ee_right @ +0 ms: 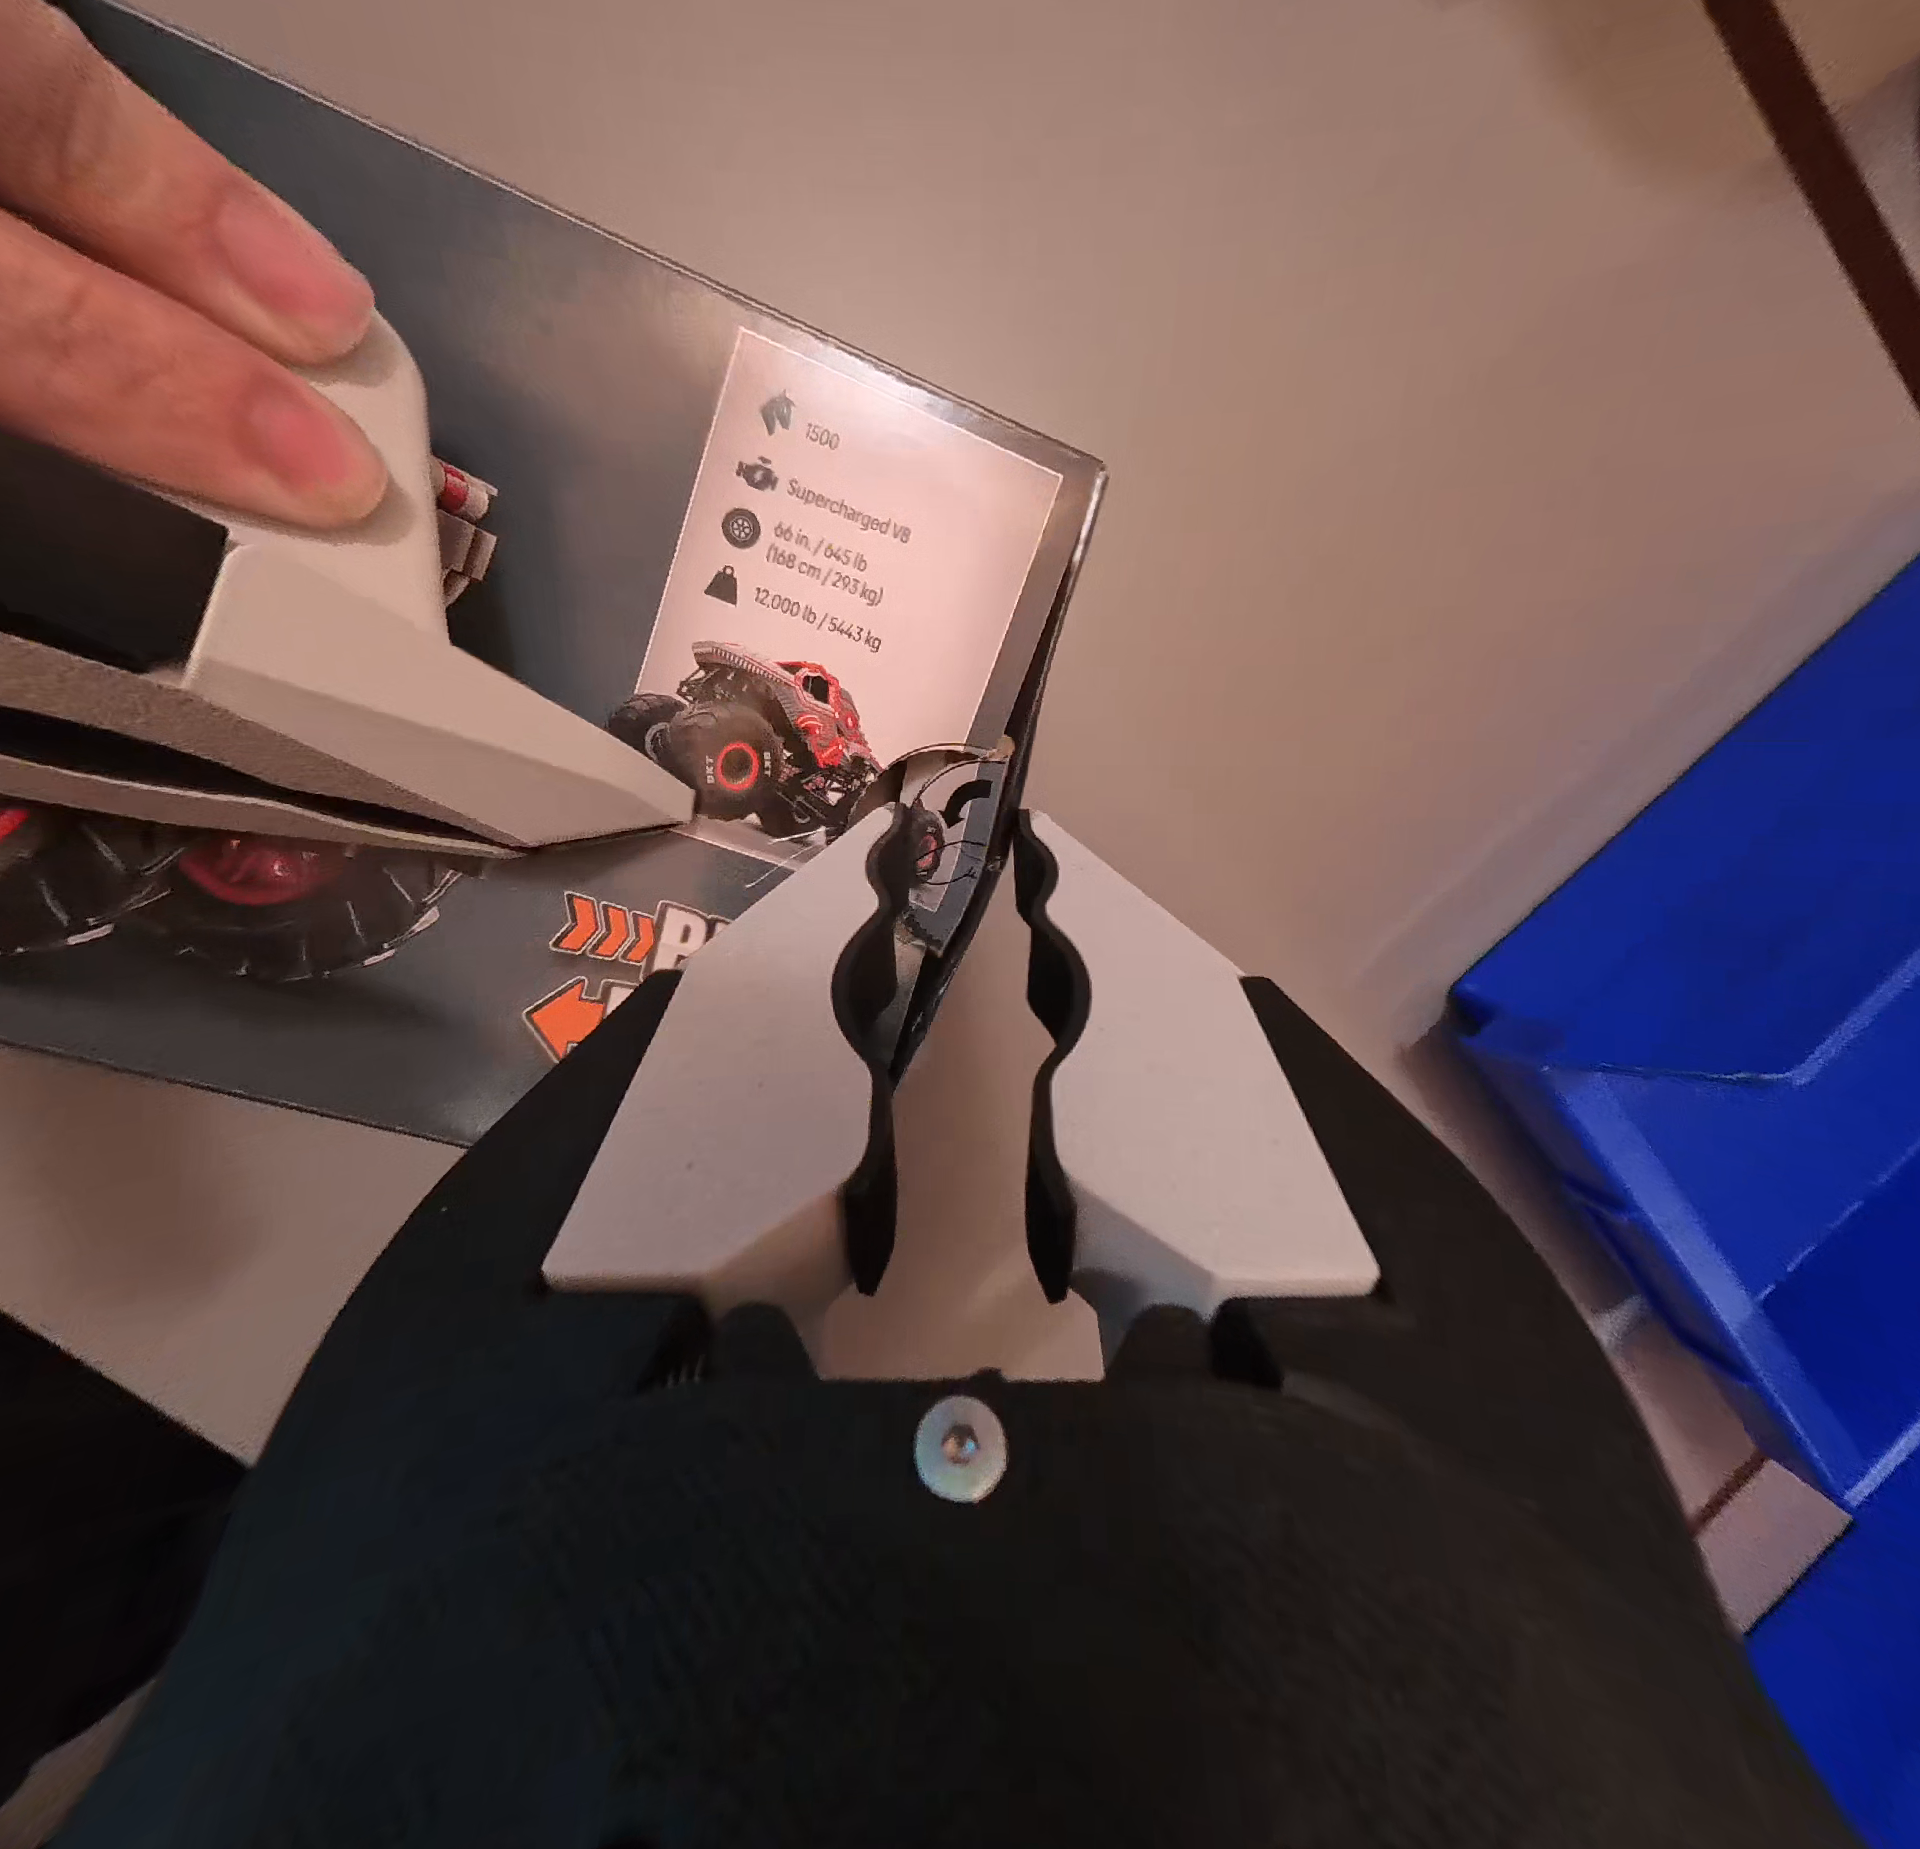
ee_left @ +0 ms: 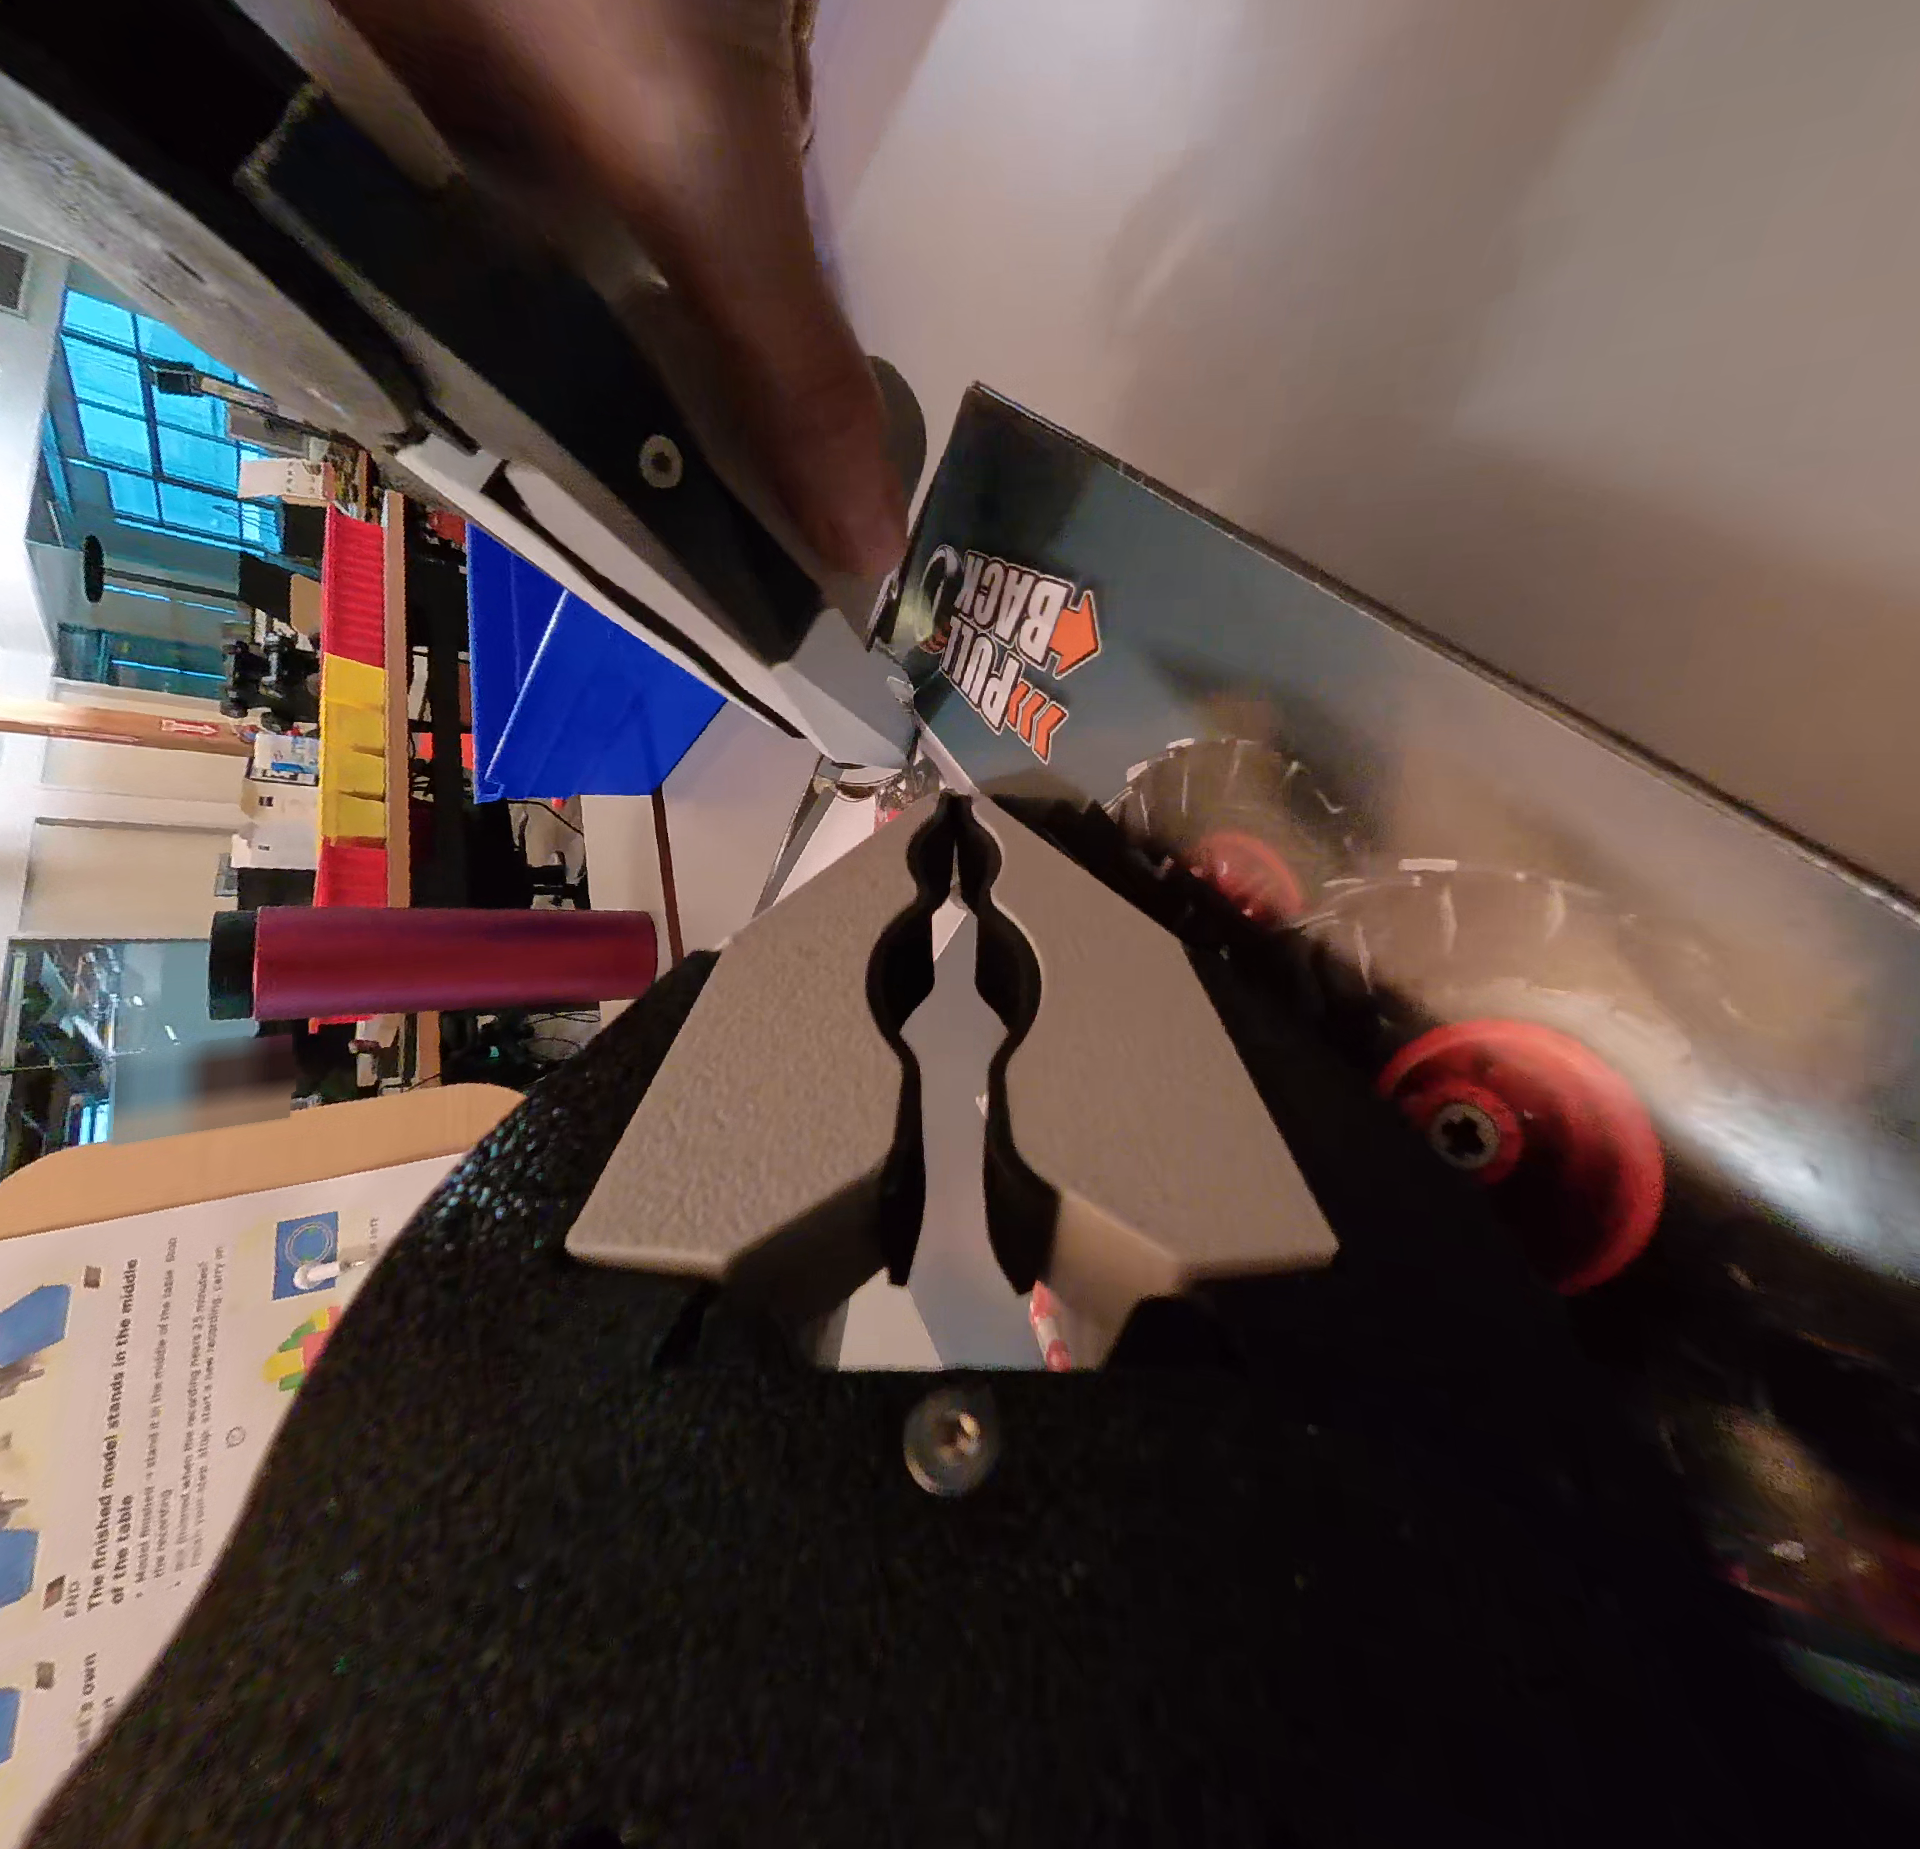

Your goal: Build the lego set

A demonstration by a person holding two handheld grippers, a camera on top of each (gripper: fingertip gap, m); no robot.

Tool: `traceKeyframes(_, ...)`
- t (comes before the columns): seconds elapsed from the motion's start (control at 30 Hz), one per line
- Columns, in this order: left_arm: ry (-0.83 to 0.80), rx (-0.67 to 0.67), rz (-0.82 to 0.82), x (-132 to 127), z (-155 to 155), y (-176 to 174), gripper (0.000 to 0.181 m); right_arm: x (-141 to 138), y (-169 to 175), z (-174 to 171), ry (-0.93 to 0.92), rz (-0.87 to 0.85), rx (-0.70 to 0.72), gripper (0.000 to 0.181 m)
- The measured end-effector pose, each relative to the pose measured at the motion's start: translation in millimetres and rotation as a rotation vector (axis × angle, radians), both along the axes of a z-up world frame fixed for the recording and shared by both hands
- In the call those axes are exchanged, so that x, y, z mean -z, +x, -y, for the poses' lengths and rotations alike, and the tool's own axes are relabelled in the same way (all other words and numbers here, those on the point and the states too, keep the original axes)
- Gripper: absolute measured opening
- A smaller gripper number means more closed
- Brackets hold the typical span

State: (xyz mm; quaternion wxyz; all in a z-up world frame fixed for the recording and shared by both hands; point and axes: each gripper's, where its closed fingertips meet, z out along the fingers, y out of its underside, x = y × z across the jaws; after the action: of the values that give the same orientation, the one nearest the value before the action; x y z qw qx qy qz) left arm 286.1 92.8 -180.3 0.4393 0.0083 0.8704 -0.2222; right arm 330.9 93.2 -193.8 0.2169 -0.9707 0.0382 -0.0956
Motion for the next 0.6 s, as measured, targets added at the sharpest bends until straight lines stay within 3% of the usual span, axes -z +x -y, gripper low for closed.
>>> traceKeyframes(0.07, -0.004, 0.002, -0.004, 0, 0, 0, 0.000, 0, 0, 0, -0.015, -0.010, -0.008, 0.017)
traceKeyframes(0.23, 0.009, -0.013, -0.021, 1, 0, -1, 0.000, 19, 0, 3, -0.160, -0.221, 0.017, 0.015)
traceKeyframes(0.33, 0.002, -0.082, -0.124, -2, -9, -10, 0.000, 23, 0, 4, -0.227, -0.247, 0.004, 0.014)
traceKeyframes(0.47, 0.007, -0.251, -0.294, -10, -49, -58, 0.000, 22, 0, 3, -0.176, -0.241, 0.036, 0.014)
traceKeyframes(0.6, -0.074, -0.352, -0.345, -10, -74, -104, 0.000, 18, 10, 7, -0.176, -0.132, 0.062, 0.037)
